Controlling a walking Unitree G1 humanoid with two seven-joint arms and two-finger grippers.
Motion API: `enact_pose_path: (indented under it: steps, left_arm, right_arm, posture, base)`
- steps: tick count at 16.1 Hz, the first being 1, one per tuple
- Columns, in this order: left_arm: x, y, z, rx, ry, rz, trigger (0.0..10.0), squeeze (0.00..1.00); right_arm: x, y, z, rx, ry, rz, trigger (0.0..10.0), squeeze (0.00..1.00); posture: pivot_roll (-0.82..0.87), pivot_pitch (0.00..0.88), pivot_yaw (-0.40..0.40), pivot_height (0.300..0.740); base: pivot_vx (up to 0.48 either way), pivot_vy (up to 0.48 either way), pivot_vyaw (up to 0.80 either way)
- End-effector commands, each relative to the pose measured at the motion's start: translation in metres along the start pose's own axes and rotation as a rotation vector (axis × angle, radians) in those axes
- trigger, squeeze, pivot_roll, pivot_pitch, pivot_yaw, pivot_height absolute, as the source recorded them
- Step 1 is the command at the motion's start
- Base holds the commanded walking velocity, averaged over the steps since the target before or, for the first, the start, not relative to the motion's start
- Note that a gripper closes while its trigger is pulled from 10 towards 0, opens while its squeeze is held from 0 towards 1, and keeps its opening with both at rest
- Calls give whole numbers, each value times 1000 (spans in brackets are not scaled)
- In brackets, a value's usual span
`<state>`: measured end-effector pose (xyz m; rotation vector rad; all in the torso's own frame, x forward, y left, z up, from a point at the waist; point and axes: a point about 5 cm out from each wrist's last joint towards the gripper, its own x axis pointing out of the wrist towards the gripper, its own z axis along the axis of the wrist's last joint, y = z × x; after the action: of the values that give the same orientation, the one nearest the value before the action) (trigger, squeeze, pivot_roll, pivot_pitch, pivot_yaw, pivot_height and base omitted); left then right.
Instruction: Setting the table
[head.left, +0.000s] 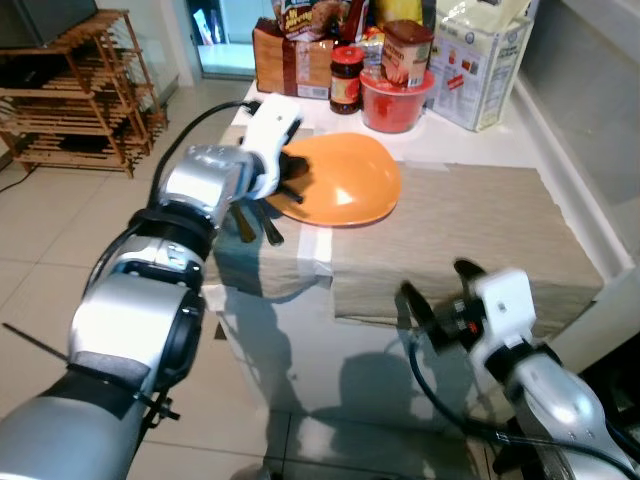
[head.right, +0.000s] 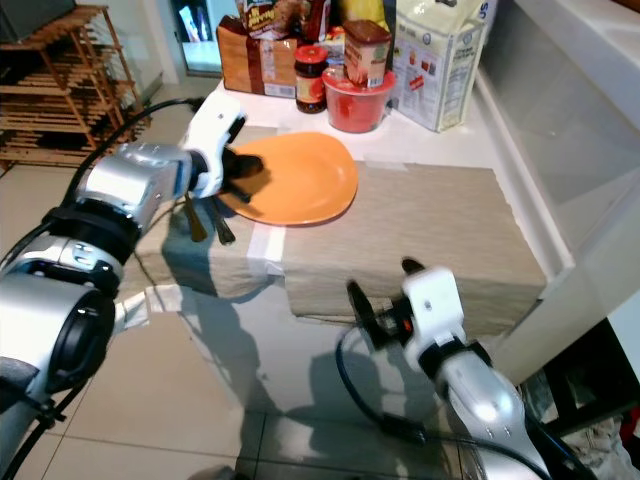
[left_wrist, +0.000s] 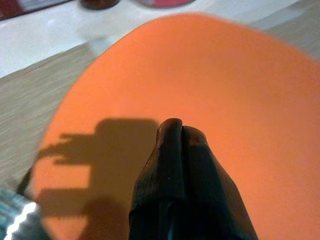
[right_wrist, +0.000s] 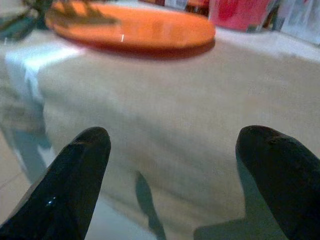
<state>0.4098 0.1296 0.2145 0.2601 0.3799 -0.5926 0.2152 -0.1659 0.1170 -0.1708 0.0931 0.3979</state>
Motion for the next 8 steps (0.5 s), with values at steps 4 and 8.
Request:
enact_pose_path:
  steps: [4,8]
  left_arm:
    - [5,-2,-10,32,45,26,10000,0]
    - [16,-18,-20,46,84,-22,10000,0]
  right_arm:
    - [10,-2,3,17,-27,-26,10000,0]
    - [14,4,6,49,-46,-14,10000,0]
  posture:
    - [-82,0,33,740]
    - [-75,0,39,740]
  base:
    - [0,0,0]
    - [0,0,0]
